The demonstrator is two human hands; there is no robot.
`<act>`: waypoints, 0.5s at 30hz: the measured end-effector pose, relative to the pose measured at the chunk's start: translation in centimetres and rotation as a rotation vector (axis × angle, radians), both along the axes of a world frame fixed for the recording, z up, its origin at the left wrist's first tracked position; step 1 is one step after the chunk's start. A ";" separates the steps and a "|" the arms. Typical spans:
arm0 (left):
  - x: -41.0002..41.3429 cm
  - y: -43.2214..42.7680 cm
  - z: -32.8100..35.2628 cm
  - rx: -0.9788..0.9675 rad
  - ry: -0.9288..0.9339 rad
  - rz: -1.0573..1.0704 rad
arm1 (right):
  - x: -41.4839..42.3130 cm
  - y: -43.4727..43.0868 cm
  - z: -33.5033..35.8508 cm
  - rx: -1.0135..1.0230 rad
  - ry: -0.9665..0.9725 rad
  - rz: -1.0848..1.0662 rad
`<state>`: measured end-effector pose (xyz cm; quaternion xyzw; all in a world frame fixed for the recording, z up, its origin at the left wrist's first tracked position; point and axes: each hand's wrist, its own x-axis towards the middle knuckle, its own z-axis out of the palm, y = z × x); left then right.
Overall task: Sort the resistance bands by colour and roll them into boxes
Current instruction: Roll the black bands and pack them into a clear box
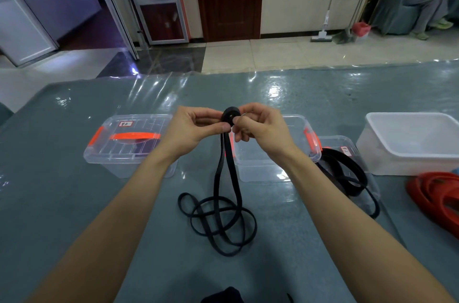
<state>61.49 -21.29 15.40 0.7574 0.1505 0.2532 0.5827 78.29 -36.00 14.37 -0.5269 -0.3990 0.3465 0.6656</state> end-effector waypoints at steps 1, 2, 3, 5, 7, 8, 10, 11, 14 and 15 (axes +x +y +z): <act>0.2 -0.1 -0.1 0.001 -0.012 -0.001 | -0.2 0.1 -0.1 0.003 0.046 0.002; 0.3 -0.1 -0.1 0.004 -0.017 -0.003 | -0.4 0.1 -0.3 0.000 0.094 0.003; 0.4 -0.1 -0.2 0.007 -0.017 -0.005 | -0.6 0.1 -0.4 -0.004 0.140 0.003; 0.3 0.0 0.0 0.022 0.014 -0.001 | -0.7 0.0 -0.7 -0.032 0.191 0.027; 0.0 0.5 0.4 0.098 0.101 -0.014 | -0.3 -0.4 -0.7 -0.110 0.102 0.081; -0.2 0.8 0.6 0.169 0.162 -0.040 | 0.1 -0.7 -0.5 -0.165 -0.019 0.107; -0.4 1.1 1.3 0.320 0.300 -0.101 | 0.9 -1.1 0.2 -0.287 -0.365 0.125; -0.4 1.0 1.7 0.391 0.365 -0.124 | 1.2 -1.1 0.7 -0.337 -0.525 0.125; 0.3 0.8 2.8 0.542 0.496 -0.176 | 1.4 -0.6 1.8 -0.416 -0.754 0.157; 0.5 0.8 3.1 0.574 0.515 -0.189 | 1.2 -0.4 2.0 -0.432 -0.776 0.173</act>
